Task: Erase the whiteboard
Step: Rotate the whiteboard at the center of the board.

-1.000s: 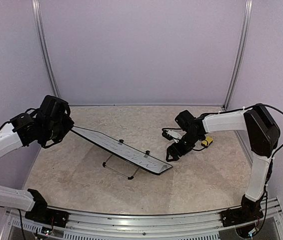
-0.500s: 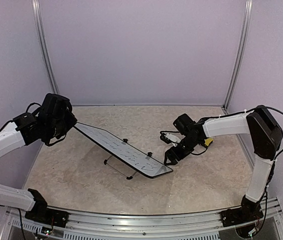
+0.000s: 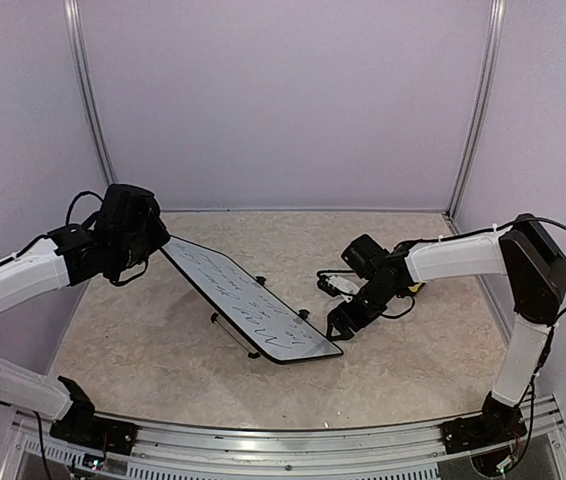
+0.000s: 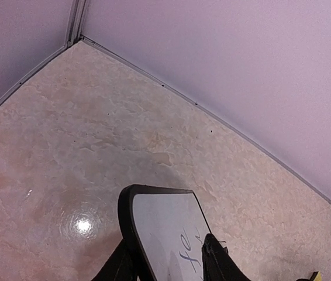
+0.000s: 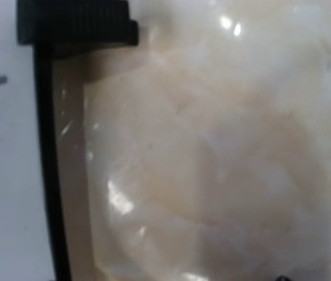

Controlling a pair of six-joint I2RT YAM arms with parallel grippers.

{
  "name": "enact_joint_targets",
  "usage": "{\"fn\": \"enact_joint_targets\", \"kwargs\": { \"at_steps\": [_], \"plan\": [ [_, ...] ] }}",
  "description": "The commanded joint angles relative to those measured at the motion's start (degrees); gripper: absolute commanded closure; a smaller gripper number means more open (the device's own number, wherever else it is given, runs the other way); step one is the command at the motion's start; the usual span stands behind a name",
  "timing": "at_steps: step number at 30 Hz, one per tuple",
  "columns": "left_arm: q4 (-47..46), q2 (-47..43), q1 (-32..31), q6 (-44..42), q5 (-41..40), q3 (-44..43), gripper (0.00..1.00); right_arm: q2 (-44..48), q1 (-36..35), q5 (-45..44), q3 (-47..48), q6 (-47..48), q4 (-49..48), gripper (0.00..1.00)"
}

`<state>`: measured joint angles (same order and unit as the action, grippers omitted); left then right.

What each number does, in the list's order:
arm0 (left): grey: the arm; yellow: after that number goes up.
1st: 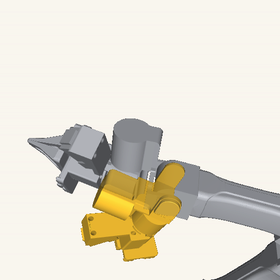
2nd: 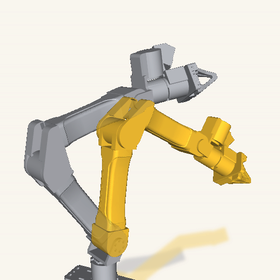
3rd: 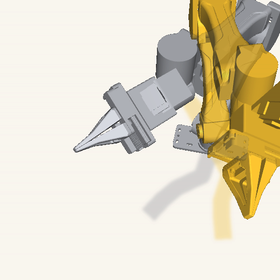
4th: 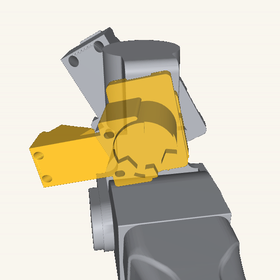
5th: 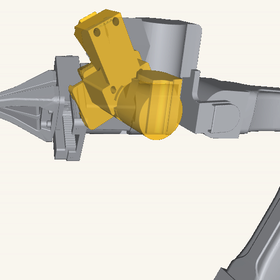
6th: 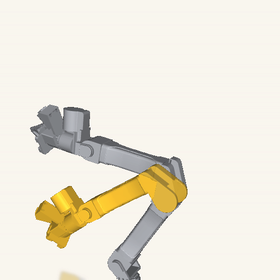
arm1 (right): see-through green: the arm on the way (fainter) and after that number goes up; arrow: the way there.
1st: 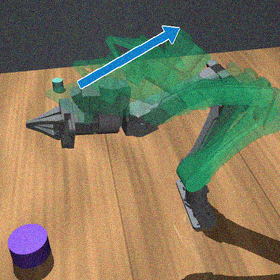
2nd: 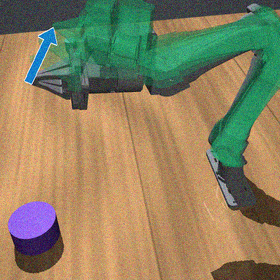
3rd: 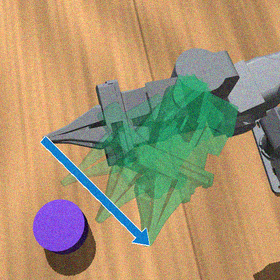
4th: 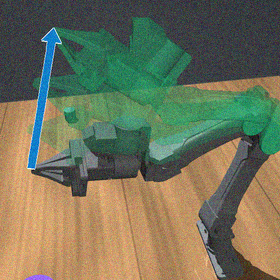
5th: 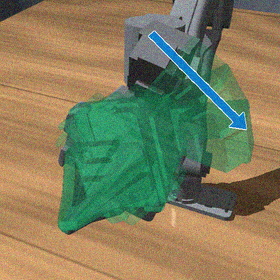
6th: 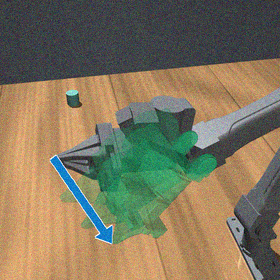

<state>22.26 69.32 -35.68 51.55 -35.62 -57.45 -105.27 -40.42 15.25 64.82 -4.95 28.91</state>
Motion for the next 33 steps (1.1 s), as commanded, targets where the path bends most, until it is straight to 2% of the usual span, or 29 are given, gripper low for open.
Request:
{"fn": "enact_joint_targets", "kwargs": {
  "at_steps": [1,8,20,33],
  "plan": [
    [-4.12,0.96,0.8,-3.83,0.42,-1.32,0.62,2.16,-1.94,-1.09,-1.39,-1.17,2.42,0.23],
    [-6.24,2.1,2.14,-7.12,1.67,-3.11,0.57,3.89,-4.31,-2.23,-2.64,-2.78,2.65,0.23],
    [-7.75,4.24,2.57,-9.32,4.61,-3.38,0.42,4.43,-9.52,-2.9,-3.05,-5.73,1.9,0.23],
    [-6.88,0.27,2.72,-9.3,6.49,-1.96,0.32,2.36,-14.55,-5.36,-0.18,-6.94,3.27,0.22]
  ]
}}
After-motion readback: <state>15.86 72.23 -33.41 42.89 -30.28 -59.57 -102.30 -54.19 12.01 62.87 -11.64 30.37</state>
